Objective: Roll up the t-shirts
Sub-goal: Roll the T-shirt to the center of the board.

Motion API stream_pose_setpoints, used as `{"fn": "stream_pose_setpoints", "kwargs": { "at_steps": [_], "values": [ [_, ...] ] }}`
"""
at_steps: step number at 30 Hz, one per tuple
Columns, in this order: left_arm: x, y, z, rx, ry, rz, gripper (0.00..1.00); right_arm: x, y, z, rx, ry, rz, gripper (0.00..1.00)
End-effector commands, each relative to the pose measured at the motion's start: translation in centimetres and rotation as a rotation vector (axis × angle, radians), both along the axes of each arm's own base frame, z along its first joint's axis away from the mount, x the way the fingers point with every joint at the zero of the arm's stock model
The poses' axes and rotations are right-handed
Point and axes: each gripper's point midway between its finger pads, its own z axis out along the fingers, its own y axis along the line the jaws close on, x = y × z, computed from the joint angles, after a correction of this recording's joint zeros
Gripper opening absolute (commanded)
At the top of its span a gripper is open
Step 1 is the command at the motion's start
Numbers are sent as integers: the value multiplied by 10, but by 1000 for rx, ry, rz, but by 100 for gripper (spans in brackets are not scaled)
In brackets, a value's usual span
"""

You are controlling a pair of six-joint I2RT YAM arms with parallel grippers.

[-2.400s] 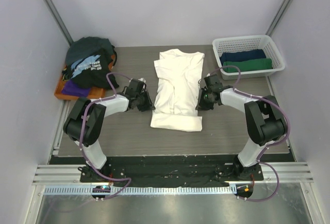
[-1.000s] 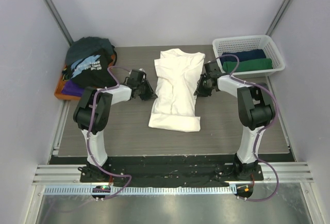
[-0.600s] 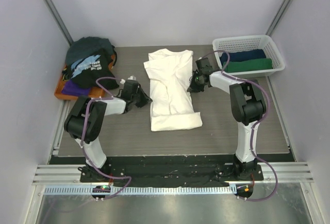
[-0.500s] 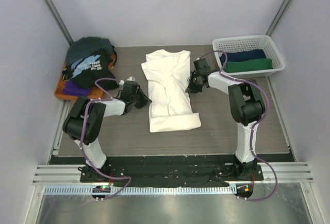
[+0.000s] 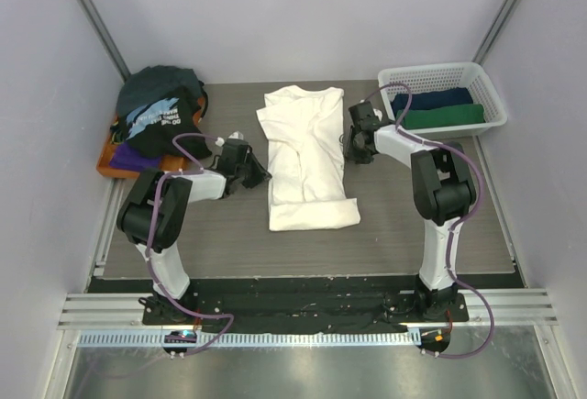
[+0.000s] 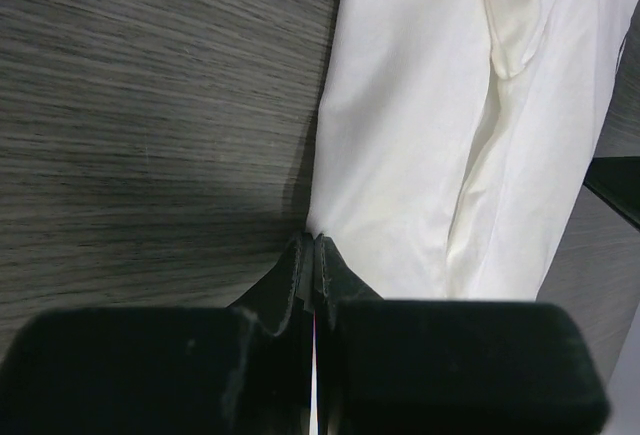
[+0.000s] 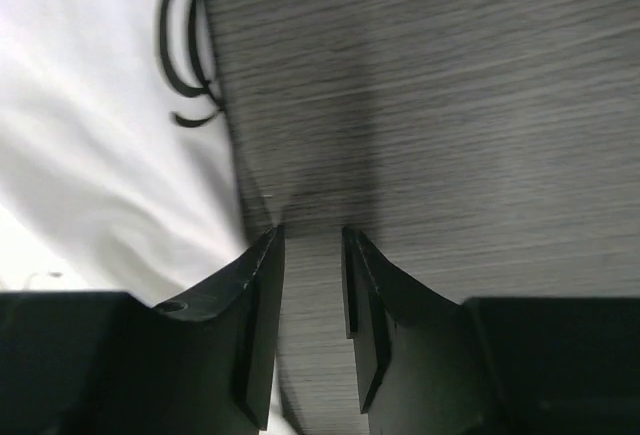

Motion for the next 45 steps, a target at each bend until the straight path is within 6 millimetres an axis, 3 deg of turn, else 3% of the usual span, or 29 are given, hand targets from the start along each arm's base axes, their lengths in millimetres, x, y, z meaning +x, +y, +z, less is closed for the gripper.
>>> {"fn": "stream_pose_setpoints", "kwargs": {
  "at_steps": [1, 5, 12, 19, 20, 21, 25, 27, 29, 30, 32, 36, 39, 43, 45],
  "values": [
    [-9, 13, -23, 84, 66, -2, 0, 4, -28, 22, -133, -26, -31, 37],
    [-7, 12, -21, 87, 64, -8, 0, 7, -25, 37, -132, -58, -10, 38],
    [-4, 7, -20, 77, 66, -33, 0, -1, 11, 58, -29, -108, 117, 37],
    [-4, 4, -13, 76, 68, -55, 3, -40, 24, 54, 52, -70, 180, 37],
    [-4, 4, -10, 79, 64, -54, 6, -45, 24, 66, 65, -101, 184, 38],
    [-7, 6, -10, 90, 72, -55, 13, -59, 19, 59, 62, -78, 185, 38],
    [-10, 13, 13, 106, 40, -45, 29, -93, 6, 69, 70, -100, 173, 38],
    [-20, 18, 23, 111, 38, -40, 37, -114, -3, 76, 74, -122, 168, 38],
    [-35, 26, 23, 128, 60, -37, 40, -129, -5, 81, 94, -132, 171, 38],
    [-39, 27, 35, 120, 35, -36, 42, -146, -5, 71, 117, -99, 184, 38],
    [-53, 32, 40, 119, 40, -36, 42, -159, -7, 78, 151, -121, 171, 38],
    [-99, 35, 48, 51, 33, -58, 43, -188, -5, 68, 221, -91, 172, 38],
    [-131, 25, 41, 9, 62, -110, 43, -200, 0, 60, 276, -89, 183, 38],
    [-159, 14, 42, -42, 57, -142, 46, -208, 6, 48, 314, -72, 203, 42],
    [-163, 7, 43, -72, 44, -147, 47, -211, 8, 39, 323, -52, 212, 42]
  ]
}}
